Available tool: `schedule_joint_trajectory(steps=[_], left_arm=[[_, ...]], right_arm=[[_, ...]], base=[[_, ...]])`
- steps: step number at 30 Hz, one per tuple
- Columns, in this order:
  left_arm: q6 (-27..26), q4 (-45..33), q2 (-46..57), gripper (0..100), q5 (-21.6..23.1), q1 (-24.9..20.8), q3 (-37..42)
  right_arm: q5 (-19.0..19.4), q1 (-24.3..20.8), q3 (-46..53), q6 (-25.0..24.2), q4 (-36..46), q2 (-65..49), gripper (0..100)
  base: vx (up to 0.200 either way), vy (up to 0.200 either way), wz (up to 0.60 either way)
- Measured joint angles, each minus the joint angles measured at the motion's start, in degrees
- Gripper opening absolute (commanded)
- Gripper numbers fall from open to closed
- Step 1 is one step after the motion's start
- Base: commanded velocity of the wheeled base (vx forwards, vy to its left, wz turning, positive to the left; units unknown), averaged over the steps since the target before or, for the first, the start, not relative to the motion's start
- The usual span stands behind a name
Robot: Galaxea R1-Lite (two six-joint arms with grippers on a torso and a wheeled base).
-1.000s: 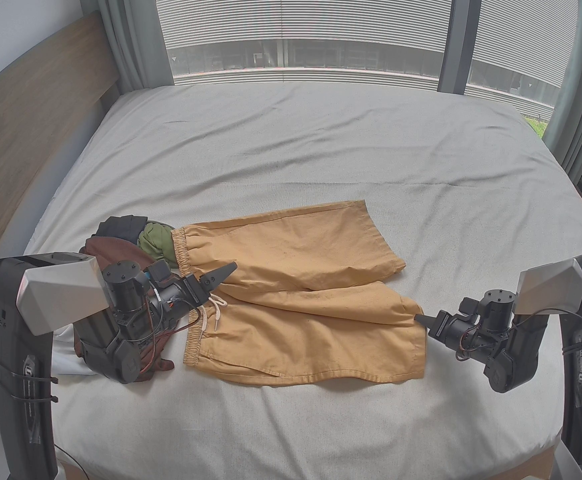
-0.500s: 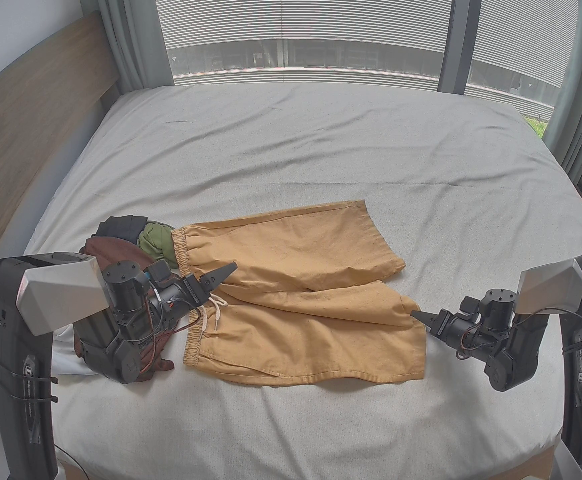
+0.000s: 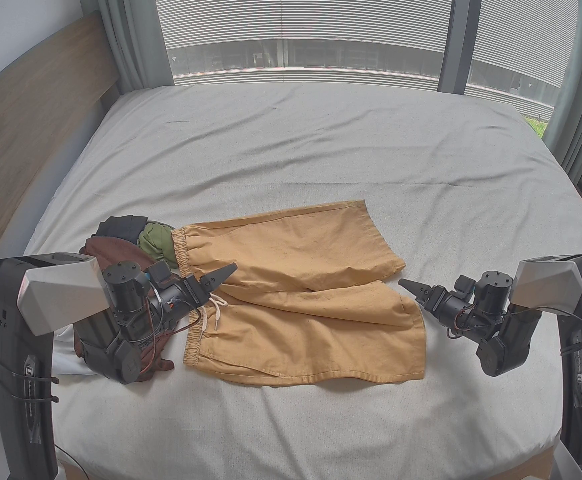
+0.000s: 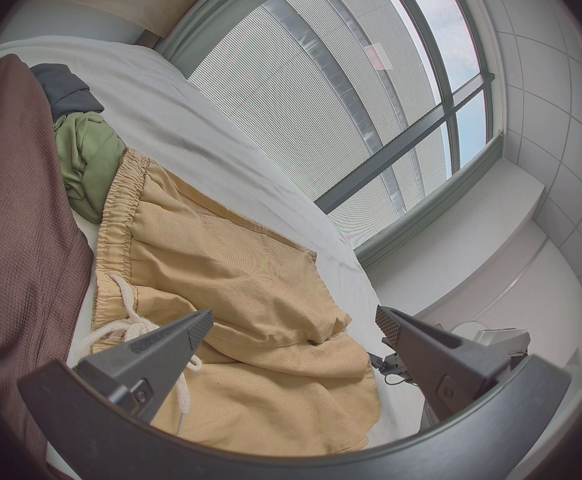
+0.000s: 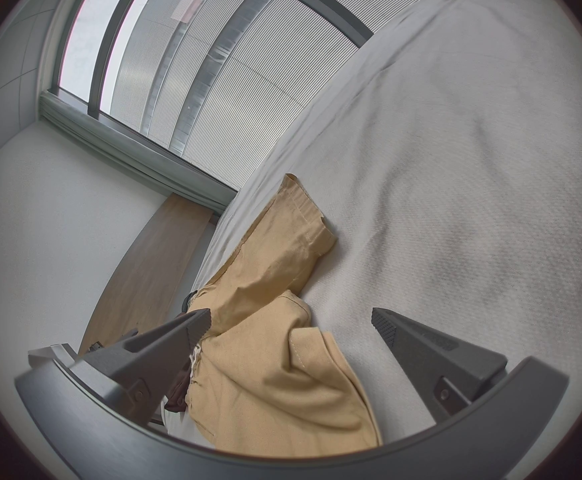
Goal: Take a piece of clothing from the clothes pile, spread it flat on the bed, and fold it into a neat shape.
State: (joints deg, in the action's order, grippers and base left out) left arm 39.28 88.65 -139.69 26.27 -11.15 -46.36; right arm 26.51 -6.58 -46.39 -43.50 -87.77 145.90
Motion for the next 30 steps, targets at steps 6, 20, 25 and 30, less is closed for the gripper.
schedule_joint_trajectory(steps=[6,20,25,30], left_arm=[[0.0,0.0,-0.2,100,0.0,0.0,0.0],[0.0,0.0,-0.7,100,0.0,-0.1,0.0],[0.0,0.0,-0.7,100,0.0,-0.1,0.0],[-0.1,0.0,-1.0,100,0.0,-0.2,0.0]], right_arm=[[0.2,-0.2,-1.2,-0.1,0.0,1.2,100],[1.6,-0.8,-1.2,-0.1,-0.5,2.8,0],[1.4,-0.7,-1.7,-0.1,-0.5,2.8,0],[1.1,-0.5,-2.3,-0.2,-0.5,2.7,0]], base=[[0.0,0.0,0.0],[0.0,0.0,0.0],[0.0,0.0,0.0],[0.0,0.0,0.0]])
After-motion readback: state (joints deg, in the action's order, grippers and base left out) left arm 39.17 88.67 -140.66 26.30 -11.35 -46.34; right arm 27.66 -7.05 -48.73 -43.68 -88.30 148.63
